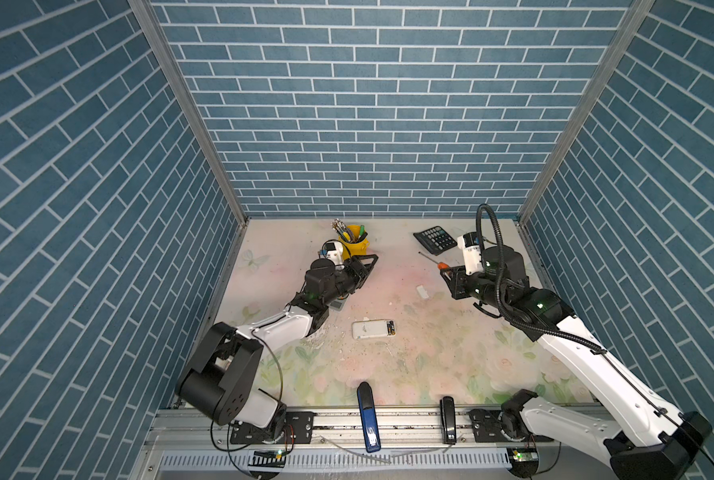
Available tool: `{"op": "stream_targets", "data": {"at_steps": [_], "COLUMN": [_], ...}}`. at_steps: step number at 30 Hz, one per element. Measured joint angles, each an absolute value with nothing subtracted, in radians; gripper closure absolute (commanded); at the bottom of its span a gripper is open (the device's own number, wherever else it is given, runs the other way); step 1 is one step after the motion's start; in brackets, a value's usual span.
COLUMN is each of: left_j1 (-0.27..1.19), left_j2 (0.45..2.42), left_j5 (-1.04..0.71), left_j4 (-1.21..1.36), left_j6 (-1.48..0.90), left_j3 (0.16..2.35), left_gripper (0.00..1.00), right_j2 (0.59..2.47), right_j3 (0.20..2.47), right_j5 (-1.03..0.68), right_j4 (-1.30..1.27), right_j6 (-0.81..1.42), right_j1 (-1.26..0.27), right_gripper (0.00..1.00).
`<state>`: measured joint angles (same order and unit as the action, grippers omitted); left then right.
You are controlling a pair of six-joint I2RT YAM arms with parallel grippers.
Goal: Unload the batteries from the remote control
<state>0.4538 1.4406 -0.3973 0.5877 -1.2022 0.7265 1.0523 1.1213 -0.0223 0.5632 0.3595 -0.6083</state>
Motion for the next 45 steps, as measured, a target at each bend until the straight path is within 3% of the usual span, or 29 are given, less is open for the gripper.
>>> {"op": "stream_targets", "data": {"at_steps": [5,10,14,21,45], "left_j1": [0.409,0.411,0.417,0.483,0.588], "left_j2": [1.408,1.477,1.574,1.666,1.693], "left_j5": [-0.411,-0.439,-0.448,-0.450,-0.331], "left_j4": [0.174,0.040,-0.004,-0.041,-0.113], "left_j6": [-0.894,-0.704,-0.614,-0.529,-0.459], "left_j3": [0.864,0.905,0.904,0.905,0.854], "left_gripper": [0.68,0.83,0.87,0.89,0.92], "right_j2": [1.105,1.145,1.150,1.162,1.177], "right_j3": [1.248,1.264,1.264,1.264,1.263], "right_j5": [-0.023,-0.030,-0.039,-0.052,-0.073], "right_j4": [0.774,0.894,0.935,0.972,0.976], "right_j6": [0.358,0.360,0.363,0.374,0.422], "right_j1": [-0.675,-0.713,-0.720,-0.745,-0.772], "right_gripper": [1.00,1.00,1.00,1.00,1.00]}}
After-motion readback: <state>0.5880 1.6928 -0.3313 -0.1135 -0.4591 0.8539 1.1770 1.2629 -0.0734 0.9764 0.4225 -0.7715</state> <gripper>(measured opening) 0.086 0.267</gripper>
